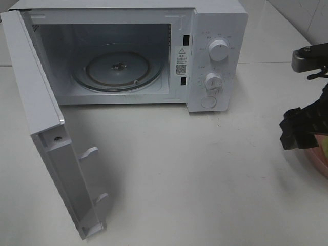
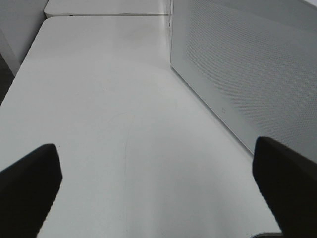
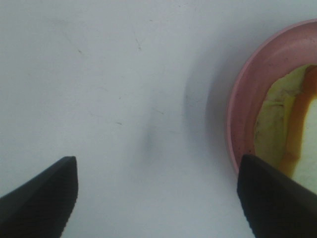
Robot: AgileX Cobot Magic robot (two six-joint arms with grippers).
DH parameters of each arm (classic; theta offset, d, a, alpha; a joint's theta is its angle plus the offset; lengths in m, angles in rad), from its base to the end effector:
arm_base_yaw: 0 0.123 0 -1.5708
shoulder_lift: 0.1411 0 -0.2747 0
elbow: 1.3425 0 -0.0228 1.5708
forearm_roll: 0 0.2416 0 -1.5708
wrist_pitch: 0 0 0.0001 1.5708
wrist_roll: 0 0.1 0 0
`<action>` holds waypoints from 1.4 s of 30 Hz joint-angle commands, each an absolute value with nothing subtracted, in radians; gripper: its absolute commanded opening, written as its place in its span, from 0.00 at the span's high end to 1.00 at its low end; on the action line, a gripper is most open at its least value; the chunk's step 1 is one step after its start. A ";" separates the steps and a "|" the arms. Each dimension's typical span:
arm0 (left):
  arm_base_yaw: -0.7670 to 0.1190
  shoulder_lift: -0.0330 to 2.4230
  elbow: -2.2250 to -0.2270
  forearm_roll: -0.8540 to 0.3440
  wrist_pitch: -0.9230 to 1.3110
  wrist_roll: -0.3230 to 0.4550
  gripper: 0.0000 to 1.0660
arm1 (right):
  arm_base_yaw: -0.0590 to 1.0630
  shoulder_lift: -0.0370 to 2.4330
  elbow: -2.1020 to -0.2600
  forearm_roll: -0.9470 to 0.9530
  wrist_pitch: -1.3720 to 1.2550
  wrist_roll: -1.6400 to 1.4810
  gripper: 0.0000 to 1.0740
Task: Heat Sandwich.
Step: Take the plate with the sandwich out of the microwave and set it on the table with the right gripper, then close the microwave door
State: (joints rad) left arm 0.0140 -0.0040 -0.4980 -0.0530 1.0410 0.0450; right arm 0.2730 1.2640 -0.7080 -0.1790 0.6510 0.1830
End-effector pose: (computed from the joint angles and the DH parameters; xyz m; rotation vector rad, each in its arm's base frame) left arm 0.0060 -0.0045 0.2701 0.0332 2.0213 -0.0258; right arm 0.2191 0.0501 0.2159 -0.2770 2.6576 -0.0456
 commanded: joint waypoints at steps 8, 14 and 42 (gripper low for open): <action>0.018 -0.031 -0.495 -0.058 1.028 0.038 0.03 | 0.270 1.047 -0.711 -0.034 0.786 0.044 0.25; 0.018 -0.031 -0.495 -0.058 1.028 0.038 0.03 | 0.270 0.904 -0.711 -0.020 0.892 0.033 0.26; 0.018 -0.031 -0.495 -0.058 1.028 0.038 0.03 | 0.178 0.310 -0.592 -0.016 1.023 0.076 0.28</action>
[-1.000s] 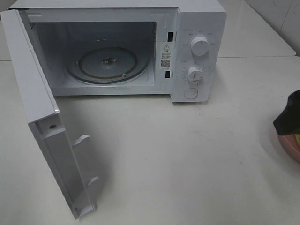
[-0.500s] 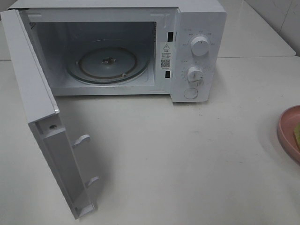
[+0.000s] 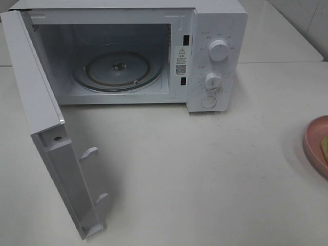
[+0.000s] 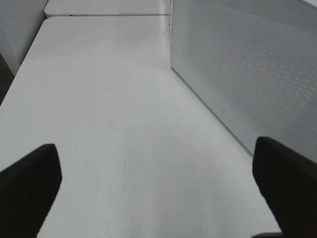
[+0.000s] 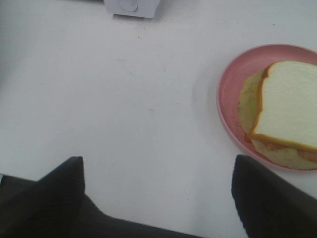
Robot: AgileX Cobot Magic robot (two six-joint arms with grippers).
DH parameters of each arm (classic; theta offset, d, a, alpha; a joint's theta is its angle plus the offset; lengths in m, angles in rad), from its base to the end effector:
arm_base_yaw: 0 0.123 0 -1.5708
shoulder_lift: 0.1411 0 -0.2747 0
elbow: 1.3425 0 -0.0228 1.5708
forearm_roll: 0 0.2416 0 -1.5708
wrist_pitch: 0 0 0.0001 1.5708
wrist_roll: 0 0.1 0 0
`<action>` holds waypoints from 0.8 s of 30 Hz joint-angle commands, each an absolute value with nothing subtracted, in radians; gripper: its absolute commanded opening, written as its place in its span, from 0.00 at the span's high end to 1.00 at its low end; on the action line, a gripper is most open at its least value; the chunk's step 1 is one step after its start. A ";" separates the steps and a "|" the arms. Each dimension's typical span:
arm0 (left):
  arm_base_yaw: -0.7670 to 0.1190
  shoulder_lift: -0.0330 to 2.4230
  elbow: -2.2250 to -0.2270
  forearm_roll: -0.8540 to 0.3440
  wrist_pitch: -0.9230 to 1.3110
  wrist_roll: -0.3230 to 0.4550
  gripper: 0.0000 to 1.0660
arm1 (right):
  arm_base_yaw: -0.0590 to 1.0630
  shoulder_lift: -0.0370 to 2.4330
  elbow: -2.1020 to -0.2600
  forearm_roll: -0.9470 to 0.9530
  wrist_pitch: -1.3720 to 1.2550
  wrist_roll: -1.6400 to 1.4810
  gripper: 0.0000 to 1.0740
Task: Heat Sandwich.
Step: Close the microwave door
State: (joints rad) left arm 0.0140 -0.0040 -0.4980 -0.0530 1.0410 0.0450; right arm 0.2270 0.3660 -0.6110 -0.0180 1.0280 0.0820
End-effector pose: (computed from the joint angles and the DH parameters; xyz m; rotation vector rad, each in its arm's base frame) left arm 0.0060 -0.0045 0.2701 0.0332 2.0213 -0.0258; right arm 0.0564 0.0114 0.2926 -0.1668 2.2642 0.1412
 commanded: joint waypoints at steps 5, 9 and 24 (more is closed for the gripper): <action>0.018 -0.031 -0.495 -0.058 1.028 0.038 0.03 | 0.094 0.198 -0.558 -0.015 1.008 0.045 0.29; 0.018 -0.031 -0.495 -0.058 1.028 0.038 0.03 | 0.055 0.118 -0.519 -0.007 1.018 0.045 0.29; 0.018 -0.030 -0.495 -0.058 1.028 0.038 0.03 | 0.034 -0.030 -0.505 0.010 1.038 0.025 0.29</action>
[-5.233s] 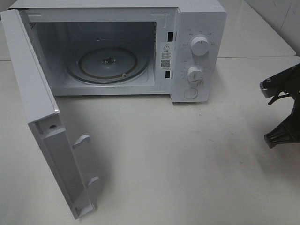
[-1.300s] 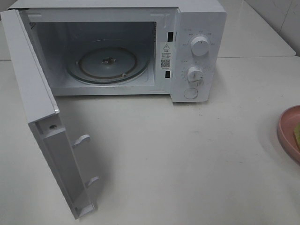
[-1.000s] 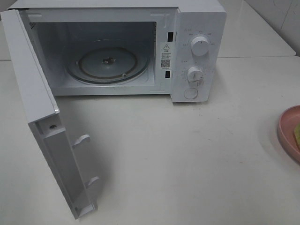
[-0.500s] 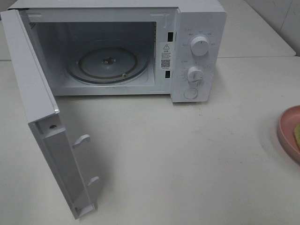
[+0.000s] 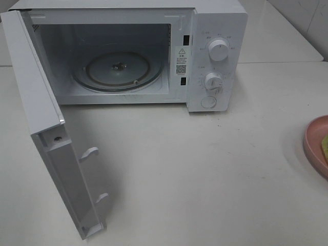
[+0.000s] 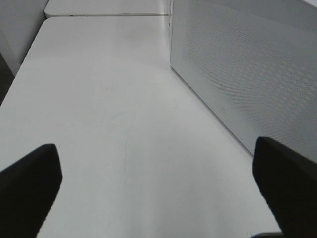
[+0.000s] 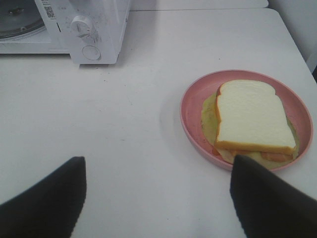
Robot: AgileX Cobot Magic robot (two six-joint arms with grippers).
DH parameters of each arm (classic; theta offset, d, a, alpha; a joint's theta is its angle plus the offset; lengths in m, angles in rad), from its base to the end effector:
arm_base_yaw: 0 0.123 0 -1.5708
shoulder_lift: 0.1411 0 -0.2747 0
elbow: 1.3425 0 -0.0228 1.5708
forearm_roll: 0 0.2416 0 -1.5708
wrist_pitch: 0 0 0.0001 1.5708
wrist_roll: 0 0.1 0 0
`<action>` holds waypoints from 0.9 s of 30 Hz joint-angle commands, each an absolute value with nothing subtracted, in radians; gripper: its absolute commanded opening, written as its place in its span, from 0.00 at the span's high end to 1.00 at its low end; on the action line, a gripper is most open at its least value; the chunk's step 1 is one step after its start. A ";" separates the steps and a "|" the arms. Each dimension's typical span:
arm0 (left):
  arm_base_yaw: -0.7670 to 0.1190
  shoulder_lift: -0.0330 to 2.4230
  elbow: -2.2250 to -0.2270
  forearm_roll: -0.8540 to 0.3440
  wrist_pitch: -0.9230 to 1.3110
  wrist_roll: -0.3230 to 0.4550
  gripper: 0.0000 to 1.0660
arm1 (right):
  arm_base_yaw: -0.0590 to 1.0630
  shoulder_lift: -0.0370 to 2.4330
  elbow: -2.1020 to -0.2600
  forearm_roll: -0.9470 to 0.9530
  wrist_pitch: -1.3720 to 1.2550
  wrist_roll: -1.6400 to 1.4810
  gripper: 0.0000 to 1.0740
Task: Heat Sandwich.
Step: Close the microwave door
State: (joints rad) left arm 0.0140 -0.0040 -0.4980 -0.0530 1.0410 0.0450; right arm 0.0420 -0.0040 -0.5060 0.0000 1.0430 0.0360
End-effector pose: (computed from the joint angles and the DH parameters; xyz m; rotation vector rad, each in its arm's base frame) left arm 0.0060 -0.0045 0.2701 0.0332 2.0213 -0.0258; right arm 0.0050 0.0002 0.2720 -0.0061 2.0169 0.0496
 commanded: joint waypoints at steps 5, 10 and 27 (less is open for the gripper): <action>0.018 -0.030 -0.495 -0.058 1.028 0.038 0.03 | 0.034 -0.030 -0.505 0.010 1.038 0.025 0.29; 0.018 -0.030 -0.495 -0.058 1.028 0.038 0.03 | 0.034 -0.030 -0.505 0.010 1.038 0.025 0.29; 0.018 -0.030 -0.495 -0.058 1.028 0.038 0.03 | 0.034 -0.030 -0.505 0.010 1.038 0.025 0.29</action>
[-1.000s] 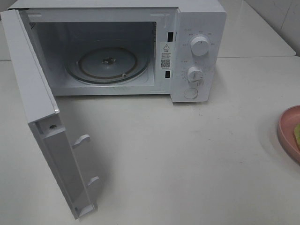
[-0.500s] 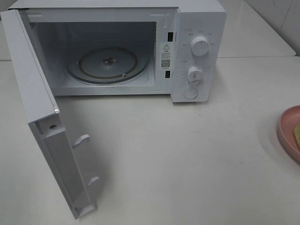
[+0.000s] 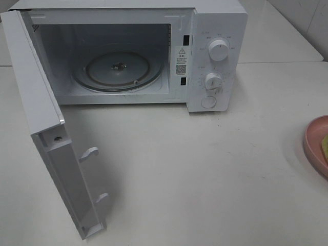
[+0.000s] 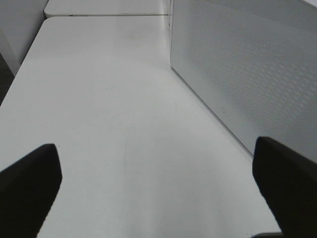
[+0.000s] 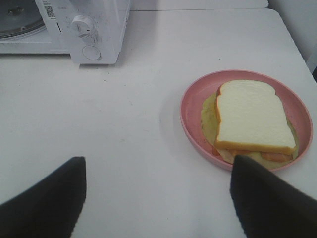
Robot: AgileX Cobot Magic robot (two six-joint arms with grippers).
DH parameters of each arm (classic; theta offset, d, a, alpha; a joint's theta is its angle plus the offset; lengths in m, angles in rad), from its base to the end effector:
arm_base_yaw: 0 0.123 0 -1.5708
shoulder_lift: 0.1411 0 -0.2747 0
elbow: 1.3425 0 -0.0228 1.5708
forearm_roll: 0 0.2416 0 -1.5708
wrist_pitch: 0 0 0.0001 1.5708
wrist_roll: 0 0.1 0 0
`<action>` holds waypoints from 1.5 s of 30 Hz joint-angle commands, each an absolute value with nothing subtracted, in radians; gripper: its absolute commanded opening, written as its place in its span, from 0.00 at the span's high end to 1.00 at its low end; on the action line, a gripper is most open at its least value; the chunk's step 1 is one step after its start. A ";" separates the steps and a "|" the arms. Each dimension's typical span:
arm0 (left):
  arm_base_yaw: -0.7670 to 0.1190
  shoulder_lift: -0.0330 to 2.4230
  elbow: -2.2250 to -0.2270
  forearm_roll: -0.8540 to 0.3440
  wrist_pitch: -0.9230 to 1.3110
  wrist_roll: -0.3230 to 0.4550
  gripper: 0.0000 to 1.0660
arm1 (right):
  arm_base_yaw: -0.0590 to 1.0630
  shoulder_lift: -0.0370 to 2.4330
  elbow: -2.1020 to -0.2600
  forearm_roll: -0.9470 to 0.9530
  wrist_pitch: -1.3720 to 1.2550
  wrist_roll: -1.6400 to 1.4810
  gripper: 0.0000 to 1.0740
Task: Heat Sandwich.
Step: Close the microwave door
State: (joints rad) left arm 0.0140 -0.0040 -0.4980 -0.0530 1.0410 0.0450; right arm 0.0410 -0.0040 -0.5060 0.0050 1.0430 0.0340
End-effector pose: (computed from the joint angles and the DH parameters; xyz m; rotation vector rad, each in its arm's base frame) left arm 0.0060 -0.0045 0.2701 0.0332 2.0213 -0.0258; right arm 0.0050 0.0006 0.2720 -0.0073 2.0170 0.0536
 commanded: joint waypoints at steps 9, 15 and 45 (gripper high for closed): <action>0.018 -0.030 -0.495 -0.058 1.028 0.038 0.03 | 0.034 -0.030 -0.505 0.010 1.038 0.025 0.29; 0.018 -0.030 -0.495 -0.058 1.028 0.038 0.03 | 0.034 -0.030 -0.505 0.010 1.038 0.025 0.29; 0.018 0.174 -0.530 -0.064 0.884 0.038 0.27 | 0.034 -0.030 -0.505 0.009 1.038 0.027 0.29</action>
State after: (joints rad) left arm 0.0140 0.1480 -0.5240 -0.0560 0.9210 0.0450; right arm 0.0410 -0.0040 -0.5060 0.0060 1.0440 0.0340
